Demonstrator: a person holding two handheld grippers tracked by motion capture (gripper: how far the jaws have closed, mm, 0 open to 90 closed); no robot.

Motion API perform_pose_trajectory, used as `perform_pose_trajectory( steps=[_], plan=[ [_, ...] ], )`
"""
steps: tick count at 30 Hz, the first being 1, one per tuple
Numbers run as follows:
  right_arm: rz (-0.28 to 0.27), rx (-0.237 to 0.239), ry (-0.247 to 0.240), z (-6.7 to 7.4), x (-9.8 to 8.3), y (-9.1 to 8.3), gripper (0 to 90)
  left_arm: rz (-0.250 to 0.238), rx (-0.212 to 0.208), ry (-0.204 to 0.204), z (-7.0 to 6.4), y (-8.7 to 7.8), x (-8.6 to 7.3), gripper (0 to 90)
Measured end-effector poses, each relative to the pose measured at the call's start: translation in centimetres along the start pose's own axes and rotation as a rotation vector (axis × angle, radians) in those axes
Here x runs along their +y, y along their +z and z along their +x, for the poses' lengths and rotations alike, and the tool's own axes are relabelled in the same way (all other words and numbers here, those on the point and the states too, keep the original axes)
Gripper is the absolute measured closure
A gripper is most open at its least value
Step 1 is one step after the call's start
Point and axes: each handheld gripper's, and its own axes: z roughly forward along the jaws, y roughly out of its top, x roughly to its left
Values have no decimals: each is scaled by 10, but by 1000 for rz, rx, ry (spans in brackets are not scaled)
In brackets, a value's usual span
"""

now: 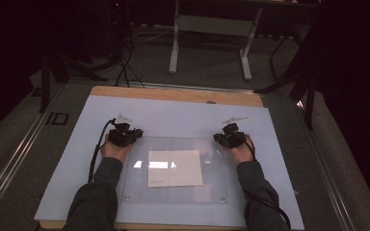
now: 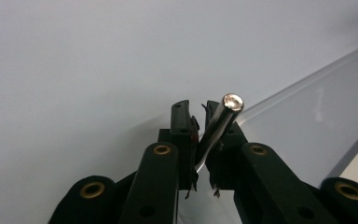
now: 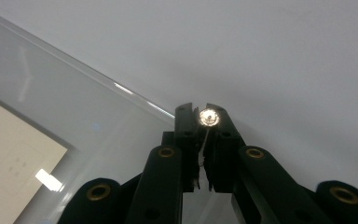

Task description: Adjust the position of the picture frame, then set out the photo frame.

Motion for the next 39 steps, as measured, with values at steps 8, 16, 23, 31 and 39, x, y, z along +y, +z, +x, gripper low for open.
perform_pose_trajectory(
  steps=[8, 16, 23, 31, 39],
  plan=[
    [16, -2, -12, 0, -4, 1, 847, 8, 6, 12, -2, 2, -1, 831],
    [6, -5, -14, 0, -6, 1, 847, 4, 6, 10, -2, 2, -2, 829],
    [-15, 3, -1, -1, -9, 2, 843, 3, 2, 4, -1, 3, -2, 826],
    [-22, 12, 6, -2, -10, 2, 838, -27, -25, -14, 2, -3, -2, 763],
    [-62, 44, 15, -5, -13, 0, 803, -85, -27, 3, 3, -22, -7, 696]
  ],
)
